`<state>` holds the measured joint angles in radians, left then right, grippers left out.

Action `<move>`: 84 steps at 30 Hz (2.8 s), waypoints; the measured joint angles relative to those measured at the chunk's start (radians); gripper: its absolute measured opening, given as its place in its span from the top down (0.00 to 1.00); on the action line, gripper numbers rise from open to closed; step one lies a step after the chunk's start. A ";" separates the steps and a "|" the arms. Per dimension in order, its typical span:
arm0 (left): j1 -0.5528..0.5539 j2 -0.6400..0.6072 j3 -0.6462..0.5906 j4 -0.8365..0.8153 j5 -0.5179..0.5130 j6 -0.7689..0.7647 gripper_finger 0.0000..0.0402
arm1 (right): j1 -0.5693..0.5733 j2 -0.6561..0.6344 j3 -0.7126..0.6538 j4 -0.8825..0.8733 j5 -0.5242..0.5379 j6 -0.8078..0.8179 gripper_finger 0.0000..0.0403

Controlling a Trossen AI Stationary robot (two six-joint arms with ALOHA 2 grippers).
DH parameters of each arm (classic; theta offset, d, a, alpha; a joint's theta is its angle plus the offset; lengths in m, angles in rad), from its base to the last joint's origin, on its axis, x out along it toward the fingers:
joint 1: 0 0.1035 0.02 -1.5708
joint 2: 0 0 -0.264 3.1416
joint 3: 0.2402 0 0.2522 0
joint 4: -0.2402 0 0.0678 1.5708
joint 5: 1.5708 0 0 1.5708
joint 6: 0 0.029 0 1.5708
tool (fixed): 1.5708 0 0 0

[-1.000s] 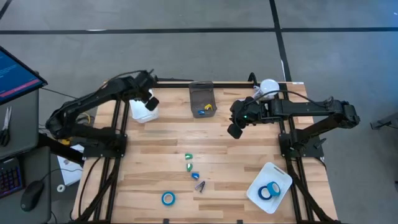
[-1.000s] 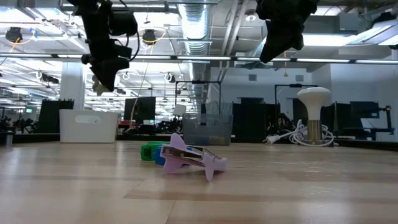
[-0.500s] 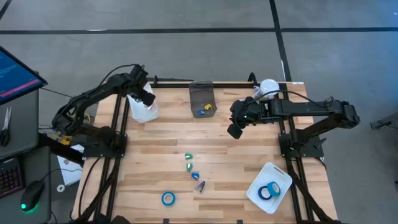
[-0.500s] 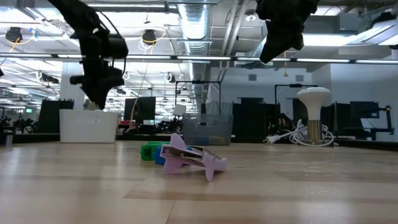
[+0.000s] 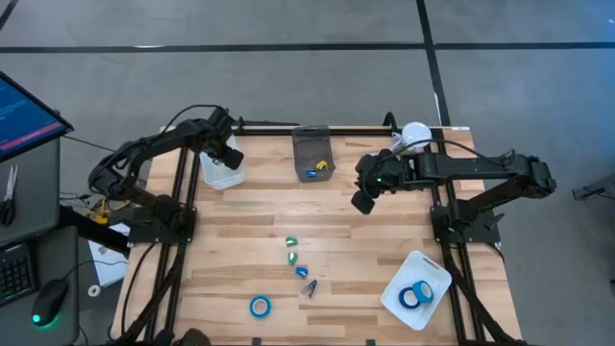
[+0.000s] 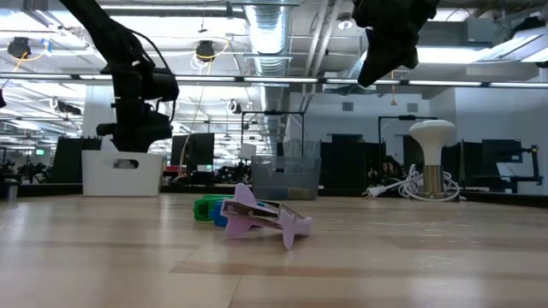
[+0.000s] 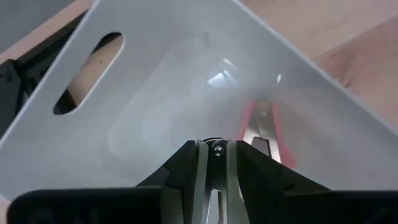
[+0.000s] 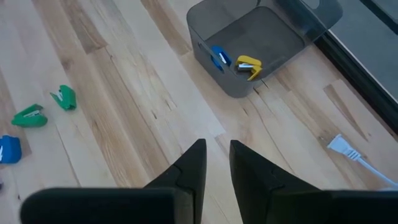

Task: Pick and place Stapler, Stapler remover, tape
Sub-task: Put the gray staple remover into the top white bin, then put the bottom green stapler into the black bin

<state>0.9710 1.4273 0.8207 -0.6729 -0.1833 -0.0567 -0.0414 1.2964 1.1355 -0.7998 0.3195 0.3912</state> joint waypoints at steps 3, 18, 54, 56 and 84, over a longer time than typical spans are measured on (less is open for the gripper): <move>0.000 0.018 0.000 0.011 0.000 0.000 0.77 | 0.000 0.000 0.000 0.000 0.000 0.000 0.84; 0.000 0.066 0.000 0.040 -0.003 -0.001 0.65 | 0.000 0.000 0.000 -0.009 -0.005 -0.005 0.84; -1.104 -0.372 0.002 -0.033 -0.137 -0.451 0.84 | 0.064 0.041 0.000 0.179 -0.347 -0.247 0.84; -1.116 -0.375 0.002 -0.034 -0.138 -0.457 0.84 | 0.097 0.081 0.000 0.214 -0.357 -0.268 0.84; -1.113 -0.374 0.002 -0.119 -0.138 -0.318 0.91 | 0.239 0.693 0.505 0.100 -0.482 -0.646 0.84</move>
<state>-0.1417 1.0538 0.8227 -0.7921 -0.3217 -0.3744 0.1975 1.9895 1.6404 -0.6999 -0.1628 -0.2552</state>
